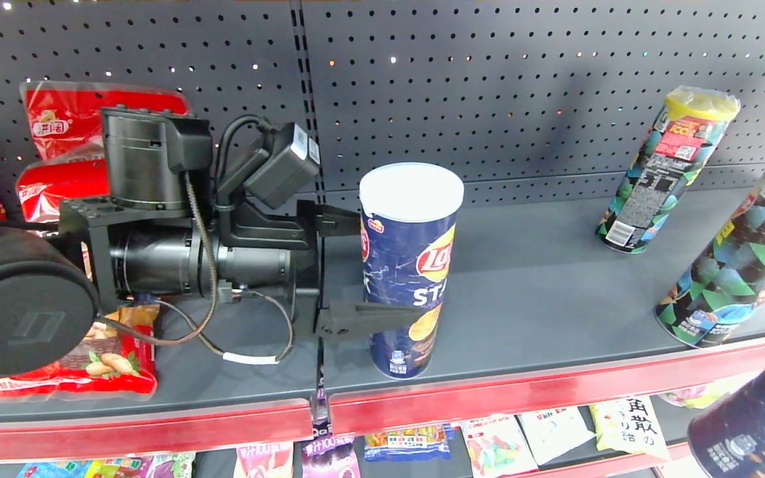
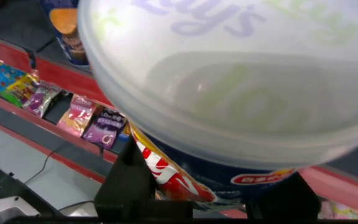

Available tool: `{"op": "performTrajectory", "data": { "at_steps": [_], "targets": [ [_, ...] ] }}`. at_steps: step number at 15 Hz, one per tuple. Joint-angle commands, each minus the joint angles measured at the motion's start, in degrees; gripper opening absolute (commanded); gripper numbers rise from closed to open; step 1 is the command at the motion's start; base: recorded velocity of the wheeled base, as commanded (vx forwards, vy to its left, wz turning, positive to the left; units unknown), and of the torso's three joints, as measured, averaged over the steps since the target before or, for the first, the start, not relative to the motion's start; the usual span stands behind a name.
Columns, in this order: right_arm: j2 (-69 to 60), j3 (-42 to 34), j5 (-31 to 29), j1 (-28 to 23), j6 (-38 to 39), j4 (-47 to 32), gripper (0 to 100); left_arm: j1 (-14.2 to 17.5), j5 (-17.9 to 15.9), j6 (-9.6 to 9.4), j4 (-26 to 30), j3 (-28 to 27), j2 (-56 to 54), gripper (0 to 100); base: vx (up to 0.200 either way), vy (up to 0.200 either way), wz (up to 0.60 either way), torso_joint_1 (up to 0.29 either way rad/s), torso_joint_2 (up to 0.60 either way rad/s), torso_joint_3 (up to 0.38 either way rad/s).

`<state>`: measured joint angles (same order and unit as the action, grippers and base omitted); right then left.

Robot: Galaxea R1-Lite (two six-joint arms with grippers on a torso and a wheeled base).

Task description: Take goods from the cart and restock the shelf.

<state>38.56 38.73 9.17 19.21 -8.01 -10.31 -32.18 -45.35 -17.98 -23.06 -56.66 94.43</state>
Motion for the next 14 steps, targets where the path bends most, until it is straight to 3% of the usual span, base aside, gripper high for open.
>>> {"op": "performTrajectory", "data": {
  "at_steps": [1,4,7,10,14],
  "targets": [
    [8.64,6.45,2.35,1.62,-0.69,0.03,0,0.98,2.02,2.78,-0.05,4.72,-5.48,100,0.0,0.0,0.0,0.0,0.0,0.0],
    [17.43,13.57,2.43,5.13,-0.6,0.21,0,2.74,6.33,5.94,-0.05,12.28,-12.43,100,0.0,0.0,0.0,0.0,0.0,0.0],
    [29.12,19.54,2.52,5.48,-0.52,6.97,0,3.09,12.83,9.37,-0.05,18.08,-18.23,100,0.0,0.0,0.0,0.0,0.0,0.0],
    [40.45,28.51,6.13,5.4,-0.34,10.75,0,5.2,13.01,11.83,-0.05,19.84,-20.6,100,0.0,0.0,0.0,0.0,0.0,0.0],
    [52.94,40.72,7.97,7.15,-0.69,10.84,0,6.17,13.01,11.83,-0.14,21.07,-21.13,100,0.0,0.0,0.0,0.0,0.0,0.0]
  ]
}}
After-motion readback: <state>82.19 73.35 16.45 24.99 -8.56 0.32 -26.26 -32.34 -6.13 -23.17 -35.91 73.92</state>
